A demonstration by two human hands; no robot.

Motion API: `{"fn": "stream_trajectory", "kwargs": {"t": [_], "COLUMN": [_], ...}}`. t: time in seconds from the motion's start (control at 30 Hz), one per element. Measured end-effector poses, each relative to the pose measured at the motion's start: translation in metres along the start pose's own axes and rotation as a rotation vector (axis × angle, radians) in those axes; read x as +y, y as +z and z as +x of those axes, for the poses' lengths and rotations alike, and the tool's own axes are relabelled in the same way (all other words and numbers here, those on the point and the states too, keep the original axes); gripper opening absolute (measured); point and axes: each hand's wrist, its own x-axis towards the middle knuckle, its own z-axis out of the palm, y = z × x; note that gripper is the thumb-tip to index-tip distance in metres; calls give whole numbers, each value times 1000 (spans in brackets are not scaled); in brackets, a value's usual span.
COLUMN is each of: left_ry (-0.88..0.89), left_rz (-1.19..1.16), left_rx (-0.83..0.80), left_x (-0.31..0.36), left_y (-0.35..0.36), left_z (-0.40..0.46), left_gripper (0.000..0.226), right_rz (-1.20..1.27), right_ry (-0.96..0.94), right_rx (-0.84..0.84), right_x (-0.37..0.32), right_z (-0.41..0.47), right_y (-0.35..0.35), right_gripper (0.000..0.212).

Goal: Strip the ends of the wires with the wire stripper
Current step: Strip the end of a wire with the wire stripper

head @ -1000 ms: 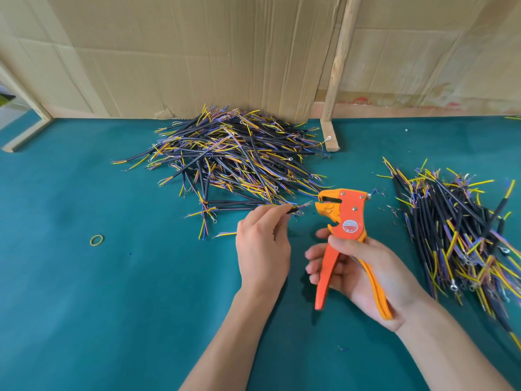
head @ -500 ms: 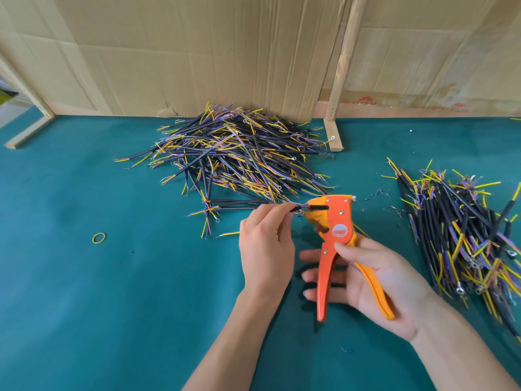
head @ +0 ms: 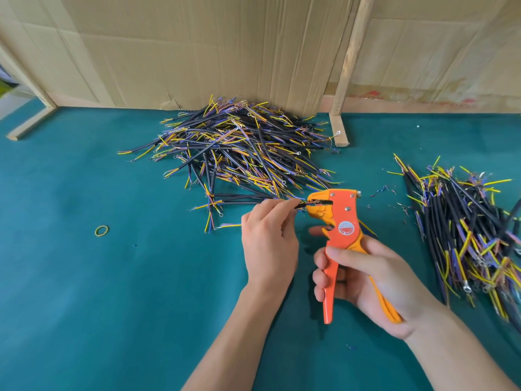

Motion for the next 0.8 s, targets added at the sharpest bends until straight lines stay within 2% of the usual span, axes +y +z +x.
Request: {"fn": "stream_trajectory", "kwargs": {"t": [0.8], "left_ry": [12], "left_rz": [24], "left_rx": [15], "left_x": [1], "left_y": [-1], "left_z": [-1], "left_gripper": [22], "right_rz": [33], "right_ry": [30], "right_rx": [8], "right_x": [2], "right_z": [1], "right_y": [-3], "right_gripper": [24]}}
